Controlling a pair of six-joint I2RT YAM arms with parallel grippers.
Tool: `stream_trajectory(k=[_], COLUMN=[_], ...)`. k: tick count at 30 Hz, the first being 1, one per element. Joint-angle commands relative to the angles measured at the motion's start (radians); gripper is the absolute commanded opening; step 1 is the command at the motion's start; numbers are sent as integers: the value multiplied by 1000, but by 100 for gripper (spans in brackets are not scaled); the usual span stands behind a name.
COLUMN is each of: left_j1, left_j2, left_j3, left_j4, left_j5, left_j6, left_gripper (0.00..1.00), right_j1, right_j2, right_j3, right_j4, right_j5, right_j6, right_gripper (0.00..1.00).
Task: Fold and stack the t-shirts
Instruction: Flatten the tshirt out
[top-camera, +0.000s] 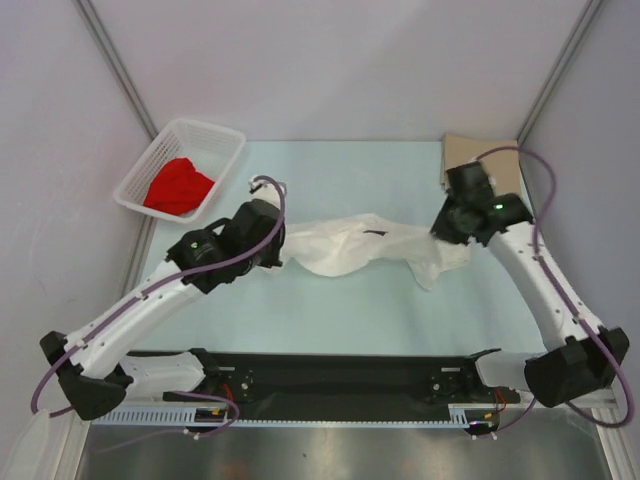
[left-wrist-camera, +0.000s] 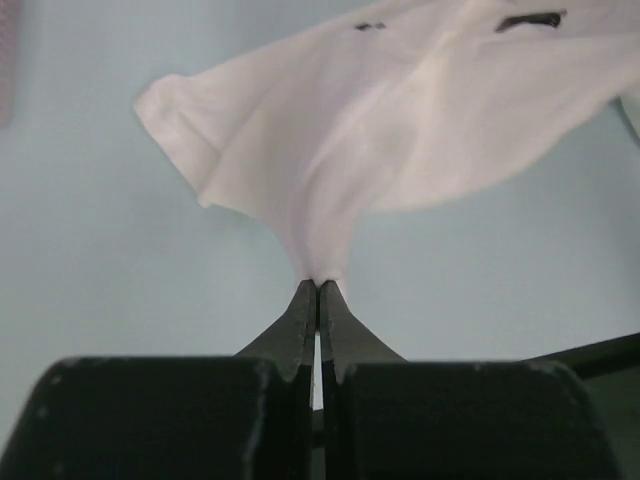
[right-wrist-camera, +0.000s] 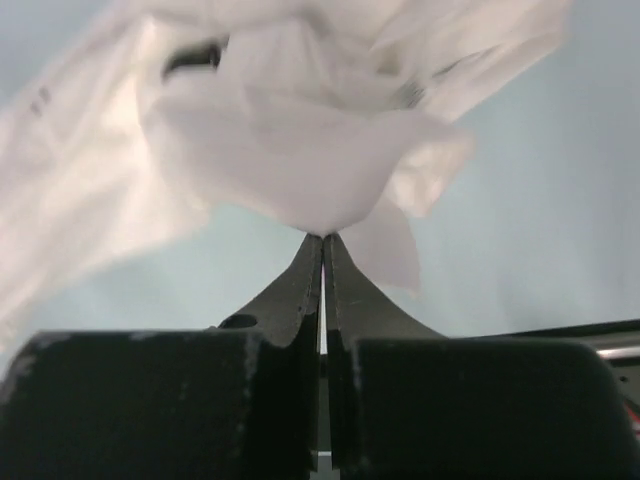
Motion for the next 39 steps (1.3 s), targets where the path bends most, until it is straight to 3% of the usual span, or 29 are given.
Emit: stream_trajectory(k=[1, 8, 14, 17, 24, 29, 32, 39], left_j1=[18, 44, 54, 56, 56, 54, 54, 56], left_j2=[-51, -89, -97, -114, -244, -263, -288, -405], left_j3=[88, 193, 390, 489, 592, 724, 773, 723], left_j4=[-125, -196, -225, -178, 121, 118, 109, 143], left_j5=[-138, -301, -445, -433, -140, 7, 75, 151], left_j6=[-20, 28, 81, 152, 344, 373, 376, 399], left_gripper=[0, 0, 0, 0, 1, 0, 0, 0], right_j1=[-208, -403, -443, -445, -445, -445, -440, -341], right_j2=[-57, -28, 56, 113, 31, -63, -144, -299], right_j3=[161, 456, 780, 970, 1131, 1253, 1224, 1201], right_j4=[-155, -209, -299, -338, -195, -148, -79, 5], right_j5=[18, -71, -107, -172, -367, -443, -450, -311], right_j6=[-158, -258, -227, -218, -221, -230, -241, -244], right_gripper=[0, 0, 0, 0, 0, 0, 0, 0])
